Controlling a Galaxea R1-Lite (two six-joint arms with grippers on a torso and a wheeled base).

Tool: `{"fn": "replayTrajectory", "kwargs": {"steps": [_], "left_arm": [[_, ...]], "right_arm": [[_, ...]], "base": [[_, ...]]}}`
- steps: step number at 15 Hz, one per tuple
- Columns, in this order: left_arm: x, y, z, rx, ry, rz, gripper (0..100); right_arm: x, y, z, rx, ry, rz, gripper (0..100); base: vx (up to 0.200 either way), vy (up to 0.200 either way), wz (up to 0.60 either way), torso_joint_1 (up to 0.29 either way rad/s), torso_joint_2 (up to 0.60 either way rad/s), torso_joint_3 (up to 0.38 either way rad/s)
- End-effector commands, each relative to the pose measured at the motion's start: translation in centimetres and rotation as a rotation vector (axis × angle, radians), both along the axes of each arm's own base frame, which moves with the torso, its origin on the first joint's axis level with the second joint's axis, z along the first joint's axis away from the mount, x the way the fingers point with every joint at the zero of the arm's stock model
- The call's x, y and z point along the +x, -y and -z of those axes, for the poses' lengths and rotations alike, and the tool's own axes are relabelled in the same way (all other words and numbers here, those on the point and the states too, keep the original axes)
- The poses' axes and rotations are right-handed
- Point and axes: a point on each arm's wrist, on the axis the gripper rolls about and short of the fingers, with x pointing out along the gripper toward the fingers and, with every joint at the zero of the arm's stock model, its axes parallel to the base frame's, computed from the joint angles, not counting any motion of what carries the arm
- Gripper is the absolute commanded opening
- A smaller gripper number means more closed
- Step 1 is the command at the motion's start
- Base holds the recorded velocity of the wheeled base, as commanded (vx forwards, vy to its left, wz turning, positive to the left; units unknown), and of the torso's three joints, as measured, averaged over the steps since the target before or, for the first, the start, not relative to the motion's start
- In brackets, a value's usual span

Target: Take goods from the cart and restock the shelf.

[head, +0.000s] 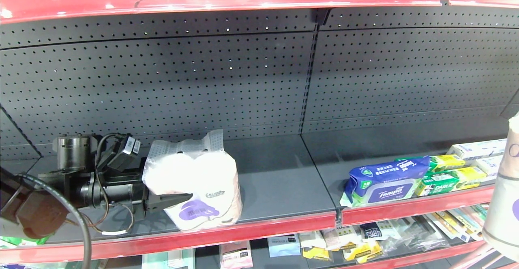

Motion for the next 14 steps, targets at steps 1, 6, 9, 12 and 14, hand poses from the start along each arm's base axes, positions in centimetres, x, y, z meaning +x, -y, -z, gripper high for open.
{"fn": "replayTrajectory", "kwargs": {"steps": [1,6,9,12,14], "left_arm": [[0.0,0.0,0.2,0.001,-0.003,0.0,0],[-0.1,-0.1,-0.3,-0.004,-0.006,-0.007,100],[-0.9,-0.4,-1.8,-0.019,0.009,-0.028,100],[-1.8,-0.6,-3.7,-0.038,0.033,-0.039,100],[-2.1,-0.6,-6.1,-0.07,0.062,-0.053,100]], "right_arm": [[0.0,0.0,0.0,-0.001,0.0,0.001,0],[0.0,0.0,0.2,0.0,-0.007,-0.001,0],[0.1,0.0,0.2,0.0,-0.009,-0.002,0],[0.1,0.0,0.2,0.0,-0.009,-0.001,0],[0.1,0.0,0.3,-0.001,-0.012,-0.002,0]], "base": [[0.0,0.0,0.0,0.0,0.0,0.0],[0.0,0.0,0.0,0.0,0.0,0.0],[0.0,0.0,0.0,0.0,0.0,0.0],[0.0,0.0,0.0,0.0,0.0,0.0],[0.0,0.0,0.0,0.0,0.0,0.0]]}}
